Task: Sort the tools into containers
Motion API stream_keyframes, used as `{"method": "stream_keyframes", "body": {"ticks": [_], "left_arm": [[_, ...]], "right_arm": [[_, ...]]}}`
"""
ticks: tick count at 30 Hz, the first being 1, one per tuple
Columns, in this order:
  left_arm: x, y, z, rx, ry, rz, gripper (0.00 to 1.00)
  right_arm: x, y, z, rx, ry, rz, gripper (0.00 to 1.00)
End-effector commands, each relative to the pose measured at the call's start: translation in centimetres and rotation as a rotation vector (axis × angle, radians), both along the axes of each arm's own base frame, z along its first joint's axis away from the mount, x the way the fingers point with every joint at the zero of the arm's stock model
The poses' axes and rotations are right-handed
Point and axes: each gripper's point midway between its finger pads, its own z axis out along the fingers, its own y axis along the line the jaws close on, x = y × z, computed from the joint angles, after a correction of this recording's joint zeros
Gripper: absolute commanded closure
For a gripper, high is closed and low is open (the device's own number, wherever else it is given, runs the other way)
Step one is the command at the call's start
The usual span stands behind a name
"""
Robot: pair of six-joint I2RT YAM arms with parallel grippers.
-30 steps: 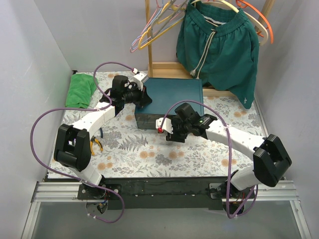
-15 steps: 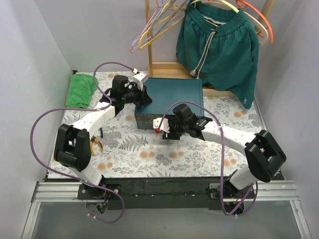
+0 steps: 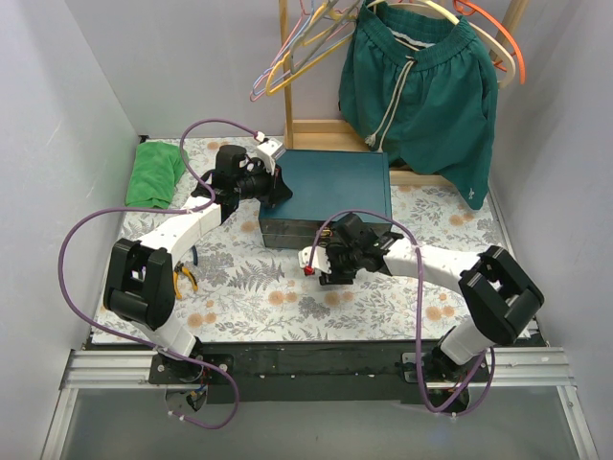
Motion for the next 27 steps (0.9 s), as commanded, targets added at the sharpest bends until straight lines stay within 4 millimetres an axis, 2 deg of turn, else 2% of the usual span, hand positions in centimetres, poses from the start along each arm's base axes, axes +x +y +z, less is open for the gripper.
{"method": "stream_keyframes", "body": {"ticks": [1, 4, 8, 11, 15, 23, 27], "left_arm": [[-0.7, 0.8, -3.3, 0.078, 0.095, 0.015, 1.00], [-0.1, 0.6, -2.9, 0.075, 0.088, 0.018, 1.00], [-0.1, 0.4, -2.5, 0.064, 0.087, 0.013, 1.00], [-0.3, 0.3, -2.3, 0.058, 0.087, 0.008, 1.00], [-0.6, 0.6, -2.4, 0.063, 0.081, 0.014, 1.00], [-1.3, 0.8, -2.7, 0.068, 0.087, 0.011, 1.00], [-1.4, 0.8, -2.9, 0.070, 0.093, 0.009, 1.00]], "right_arm": [[-4.5, 0.0, 1.3, 0.039, 0.113, 0.099, 0.46], [-4.0, 0.4, 2.1, 0.093, 0.066, 0.039, 0.40], [-1.2, 1.3, 4.2, 0.196, -0.076, -0.060, 0.35], [1.3, 0.6, 4.3, 0.174, -0.165, -0.161, 0.35], [3.5, 0.9, 4.6, 0.182, -0.262, -0.202, 0.35], [5.4, 1.5, 2.3, 0.132, -0.279, -0.209, 0.35], [5.6, 1.6, 1.0, 0.110, -0.269, -0.189, 0.35]]}}
